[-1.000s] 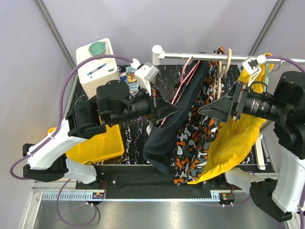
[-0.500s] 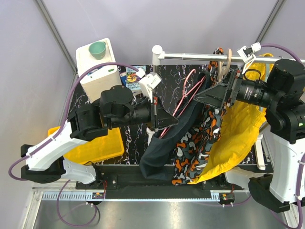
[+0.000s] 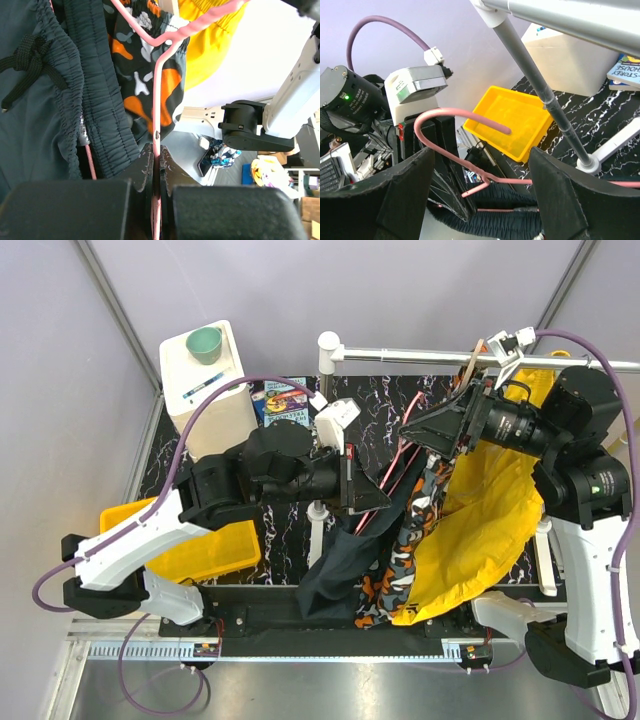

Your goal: Remove the shorts from the hanger

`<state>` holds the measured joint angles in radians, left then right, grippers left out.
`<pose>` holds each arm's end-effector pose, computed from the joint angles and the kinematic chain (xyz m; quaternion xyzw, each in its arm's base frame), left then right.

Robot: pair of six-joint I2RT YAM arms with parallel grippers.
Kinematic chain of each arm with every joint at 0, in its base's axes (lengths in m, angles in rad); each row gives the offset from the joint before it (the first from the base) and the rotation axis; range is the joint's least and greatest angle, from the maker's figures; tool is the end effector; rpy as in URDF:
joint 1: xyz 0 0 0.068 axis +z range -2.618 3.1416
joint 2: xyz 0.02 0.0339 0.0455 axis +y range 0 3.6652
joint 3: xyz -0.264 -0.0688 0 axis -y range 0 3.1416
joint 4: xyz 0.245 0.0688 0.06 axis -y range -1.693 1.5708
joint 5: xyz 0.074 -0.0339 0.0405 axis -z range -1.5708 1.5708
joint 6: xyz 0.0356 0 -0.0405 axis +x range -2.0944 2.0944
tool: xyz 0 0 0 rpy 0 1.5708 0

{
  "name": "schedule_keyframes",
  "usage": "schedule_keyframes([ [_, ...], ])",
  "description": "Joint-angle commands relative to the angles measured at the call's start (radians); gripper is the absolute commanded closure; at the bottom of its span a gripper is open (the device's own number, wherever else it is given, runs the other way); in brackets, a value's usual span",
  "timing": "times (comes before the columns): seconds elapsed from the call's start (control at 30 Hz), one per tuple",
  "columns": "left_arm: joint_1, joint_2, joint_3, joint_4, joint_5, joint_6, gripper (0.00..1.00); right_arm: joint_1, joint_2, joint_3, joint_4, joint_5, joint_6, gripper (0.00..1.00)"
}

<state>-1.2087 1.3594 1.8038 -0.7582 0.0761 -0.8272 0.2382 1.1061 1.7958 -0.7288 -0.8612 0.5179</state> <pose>0.0910 -0.2480 0.4973 0.1752 0.7894 -0.5161 0.2823 0.1390 0.0616 0.5479 -0.1952 0.6889 0.5121 0.4743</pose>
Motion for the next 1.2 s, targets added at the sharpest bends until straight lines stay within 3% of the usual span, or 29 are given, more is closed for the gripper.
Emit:
schedule_keyframes([
  [0.0,0.018,-0.014,0.035,0.068,0.031,-0.039,1.0,0.03,-0.018,-0.042,0.106,-0.059,0.007,0.19],
  [0.47,0.038,0.035,0.101,0.065,0.079,-0.033,1.0,0.093,-0.002,-0.102,0.183,-0.03,0.03,0.39],
  [0.73,0.038,0.026,0.115,0.066,0.074,-0.026,1.0,0.127,-0.012,-0.11,0.158,0.093,-0.019,0.81],
  [0.8,0.04,0.017,0.112,0.068,0.076,-0.02,0.99,0.128,-0.02,-0.121,0.172,0.12,-0.021,0.87],
  [0.87,0.038,0.001,0.101,0.068,0.08,-0.001,0.83,0.128,-0.028,-0.119,0.178,0.14,-0.021,0.98],
  [0.97,0.038,-0.04,0.08,0.066,0.076,0.039,0.58,0.128,-0.031,-0.113,0.174,0.168,-0.027,1.0],
  [1.07,0.038,-0.101,0.051,0.054,0.054,0.072,0.43,0.128,-0.029,-0.099,0.164,0.18,-0.041,1.0],
  [1.17,0.038,-0.155,0.035,0.016,0.025,0.085,0.37,0.13,-0.026,-0.099,0.154,0.176,-0.051,1.0],
])
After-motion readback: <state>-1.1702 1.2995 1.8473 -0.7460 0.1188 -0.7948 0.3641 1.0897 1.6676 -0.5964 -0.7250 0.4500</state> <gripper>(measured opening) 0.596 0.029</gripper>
